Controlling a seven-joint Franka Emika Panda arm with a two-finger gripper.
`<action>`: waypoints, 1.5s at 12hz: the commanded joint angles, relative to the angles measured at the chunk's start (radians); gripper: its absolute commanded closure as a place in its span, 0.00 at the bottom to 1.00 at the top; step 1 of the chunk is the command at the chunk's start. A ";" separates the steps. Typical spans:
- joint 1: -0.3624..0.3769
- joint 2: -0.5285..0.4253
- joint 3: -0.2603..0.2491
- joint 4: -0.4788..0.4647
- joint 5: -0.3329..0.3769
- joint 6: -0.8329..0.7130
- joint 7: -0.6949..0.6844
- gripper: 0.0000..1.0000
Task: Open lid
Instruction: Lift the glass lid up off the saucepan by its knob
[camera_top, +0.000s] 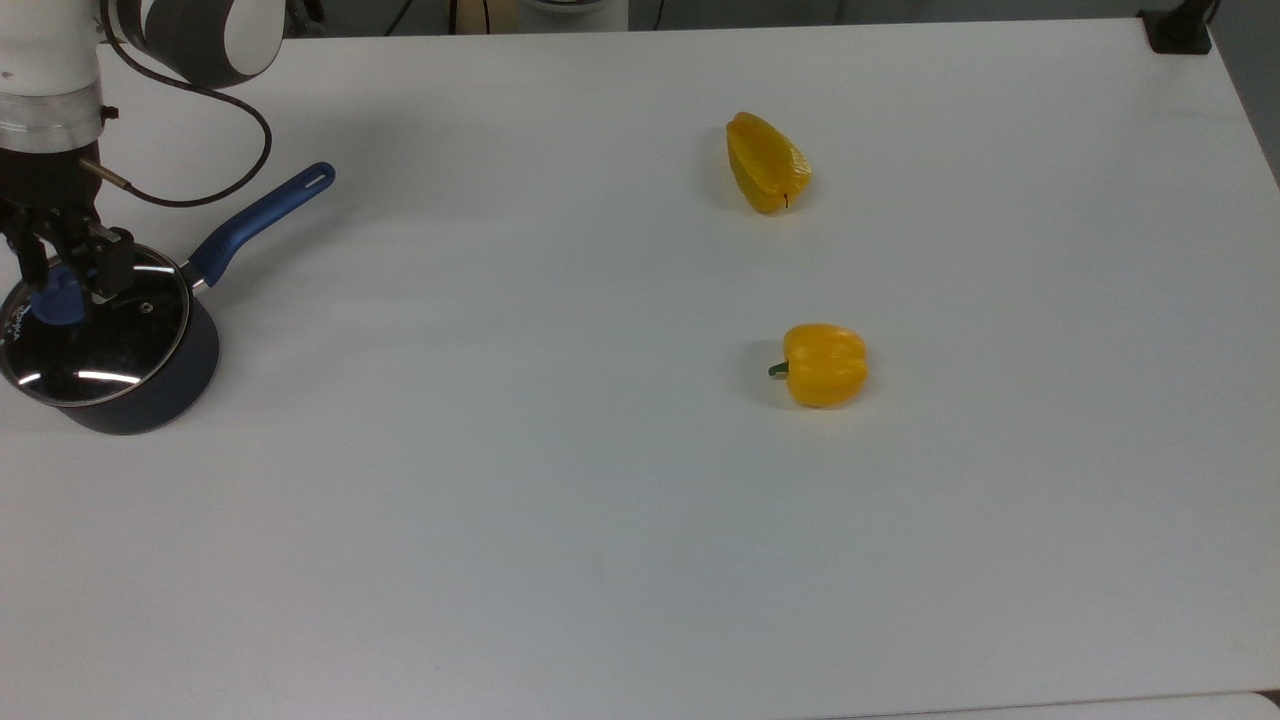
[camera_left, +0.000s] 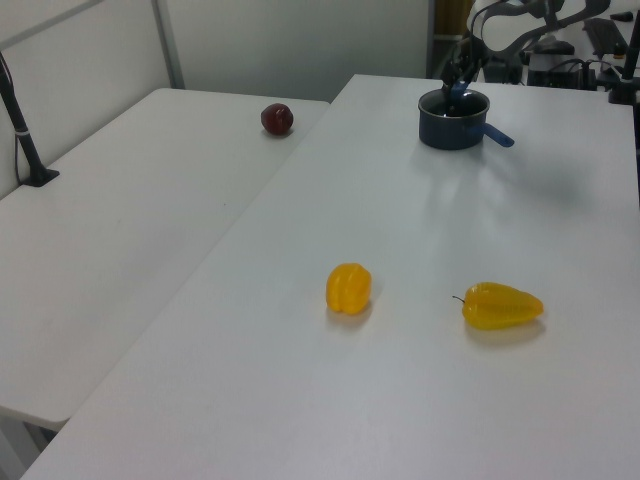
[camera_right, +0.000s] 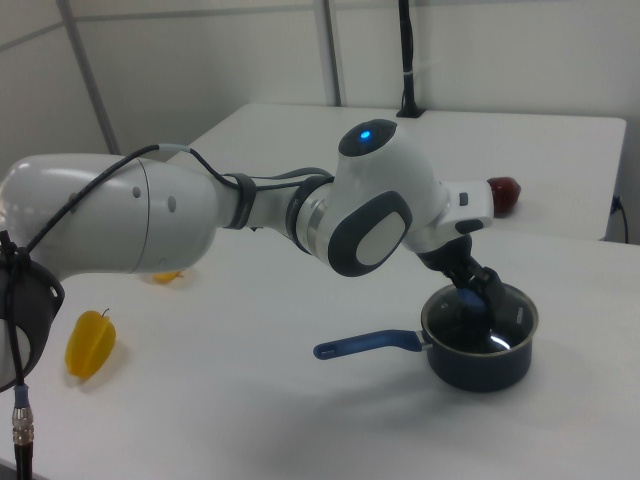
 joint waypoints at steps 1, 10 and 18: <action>0.007 -0.005 -0.003 -0.006 0.017 0.023 -0.017 0.50; 0.034 -0.102 -0.003 -0.008 0.003 -0.053 -0.020 0.65; 0.339 -0.163 -0.004 -0.124 -0.206 -0.069 0.416 0.65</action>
